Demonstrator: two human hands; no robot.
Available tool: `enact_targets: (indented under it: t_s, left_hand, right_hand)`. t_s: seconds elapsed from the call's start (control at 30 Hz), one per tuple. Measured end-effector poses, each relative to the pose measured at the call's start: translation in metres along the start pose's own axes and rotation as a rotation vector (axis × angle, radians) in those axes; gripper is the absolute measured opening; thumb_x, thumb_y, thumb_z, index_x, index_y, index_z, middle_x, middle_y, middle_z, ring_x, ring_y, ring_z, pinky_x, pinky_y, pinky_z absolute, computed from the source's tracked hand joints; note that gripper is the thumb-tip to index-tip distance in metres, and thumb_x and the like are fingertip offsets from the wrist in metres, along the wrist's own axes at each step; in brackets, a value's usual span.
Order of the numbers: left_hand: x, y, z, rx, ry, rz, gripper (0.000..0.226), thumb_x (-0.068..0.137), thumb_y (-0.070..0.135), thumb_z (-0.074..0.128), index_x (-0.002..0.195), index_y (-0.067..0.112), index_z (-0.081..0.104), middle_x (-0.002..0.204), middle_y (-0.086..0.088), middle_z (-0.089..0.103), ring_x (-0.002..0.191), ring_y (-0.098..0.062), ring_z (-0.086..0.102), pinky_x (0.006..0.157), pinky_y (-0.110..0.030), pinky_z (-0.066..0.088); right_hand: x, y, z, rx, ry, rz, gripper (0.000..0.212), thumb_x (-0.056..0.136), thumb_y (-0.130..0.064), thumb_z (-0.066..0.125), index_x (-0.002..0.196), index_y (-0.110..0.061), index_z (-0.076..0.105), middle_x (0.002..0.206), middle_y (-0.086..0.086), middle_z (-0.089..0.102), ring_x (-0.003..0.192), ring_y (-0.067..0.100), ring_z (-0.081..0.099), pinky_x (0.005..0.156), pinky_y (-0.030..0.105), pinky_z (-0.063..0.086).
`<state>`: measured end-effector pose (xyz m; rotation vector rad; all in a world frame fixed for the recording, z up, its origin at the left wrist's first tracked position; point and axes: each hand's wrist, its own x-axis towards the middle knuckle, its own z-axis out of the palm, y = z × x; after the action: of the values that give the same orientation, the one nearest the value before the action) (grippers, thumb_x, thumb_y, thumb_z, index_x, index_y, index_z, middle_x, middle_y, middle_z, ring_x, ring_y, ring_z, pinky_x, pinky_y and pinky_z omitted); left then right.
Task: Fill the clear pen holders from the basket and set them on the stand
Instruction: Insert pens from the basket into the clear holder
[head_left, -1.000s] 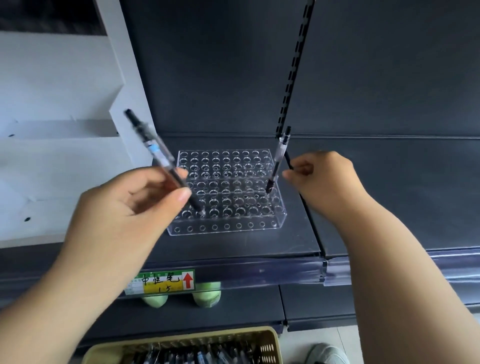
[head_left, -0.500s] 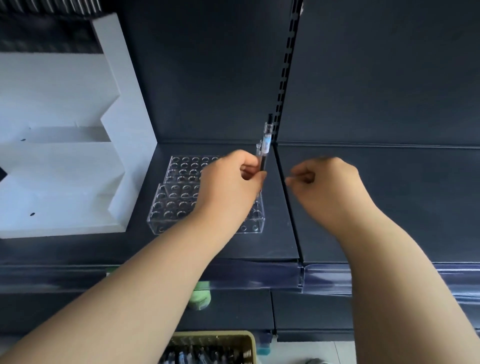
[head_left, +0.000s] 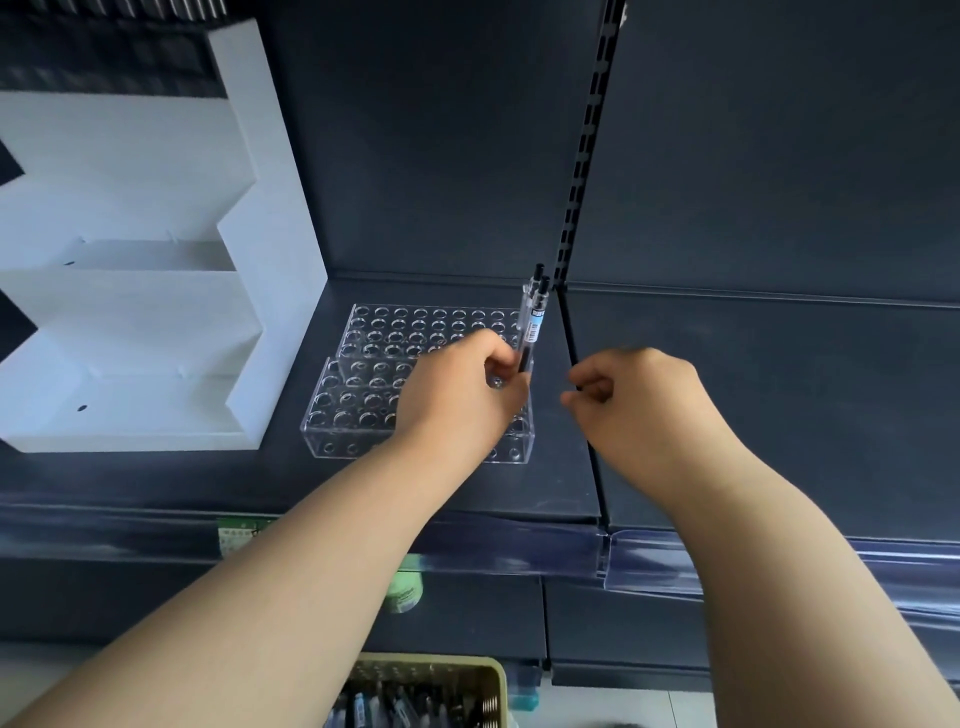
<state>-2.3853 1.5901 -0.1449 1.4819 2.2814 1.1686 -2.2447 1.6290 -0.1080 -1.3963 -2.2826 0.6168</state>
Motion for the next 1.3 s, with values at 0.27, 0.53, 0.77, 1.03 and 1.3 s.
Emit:
enact_targets:
  t_s: [0.27, 0.53, 0.77, 1.03, 1.3]
  left_hand:
    - [0.005, -0.004, -0.002, 0.027, -0.015, 0.03, 0.015, 0.078, 0.032, 0.068, 0.074, 0.032, 0.054, 0.061, 0.026, 0.053, 0.071, -0.008, 0.062, 0.065, -0.024, 0.05]
    - [0.003, -0.002, -0.005, 0.091, -0.051, 0.016, 0.014, 0.081, 0.035, 0.065, 0.079, 0.032, 0.051, 0.063, 0.025, 0.051, 0.064, -0.004, 0.055, 0.055, -0.021, 0.041]
    - [-0.008, -0.001, -0.001, 0.142, -0.056, 0.009, 0.01, 0.084, 0.037, 0.059, 0.087, 0.033, 0.05, 0.063, 0.022, 0.051, 0.051, 0.001, 0.045, 0.046, -0.021, 0.033]
    - [-0.013, -0.007, -0.002, 0.15, 0.01, 0.054, 0.015, 0.082, 0.045, 0.061, 0.084, 0.038, 0.048, 0.054, 0.032, 0.047, 0.047, 0.004, 0.045, 0.043, -0.019, 0.027]
    - [-0.014, -0.009, -0.001, 0.14, 0.053, 0.076, 0.013, 0.081, 0.045, 0.065, 0.088, 0.037, 0.056, 0.055, 0.032, 0.043, 0.052, 0.009, 0.043, 0.045, -0.015, 0.028]
  right_hand:
    - [0.0, -0.006, 0.005, 0.0, -0.007, -0.037, 0.017, 0.087, -0.022, 0.062, 0.102, -0.018, 0.067, 0.078, -0.008, 0.057, 0.076, 0.015, 0.059, 0.068, 0.024, 0.048]
    - [0.002, -0.007, 0.005, -0.003, -0.012, -0.053, 0.017, 0.087, -0.023, 0.061, 0.102, -0.018, 0.067, 0.082, -0.006, 0.059, 0.076, 0.014, 0.059, 0.067, 0.023, 0.046]
    - [0.003, -0.005, 0.004, -0.002, -0.006, -0.053, 0.018, 0.087, -0.026, 0.062, 0.103, -0.018, 0.067, 0.083, -0.007, 0.059, 0.08, 0.013, 0.058, 0.063, 0.019, 0.04]
    - [0.001, -0.004, 0.004, 0.005, -0.035, -0.032, 0.02, 0.086, -0.026, 0.063, 0.104, -0.019, 0.067, 0.087, -0.004, 0.061, 0.082, 0.016, 0.061, 0.07, 0.024, 0.048]
    - [0.0, -0.005, 0.003, -0.011, -0.034, -0.036, 0.02, 0.087, -0.027, 0.062, 0.105, -0.018, 0.067, 0.084, -0.007, 0.058, 0.081, 0.014, 0.059, 0.069, 0.022, 0.045]
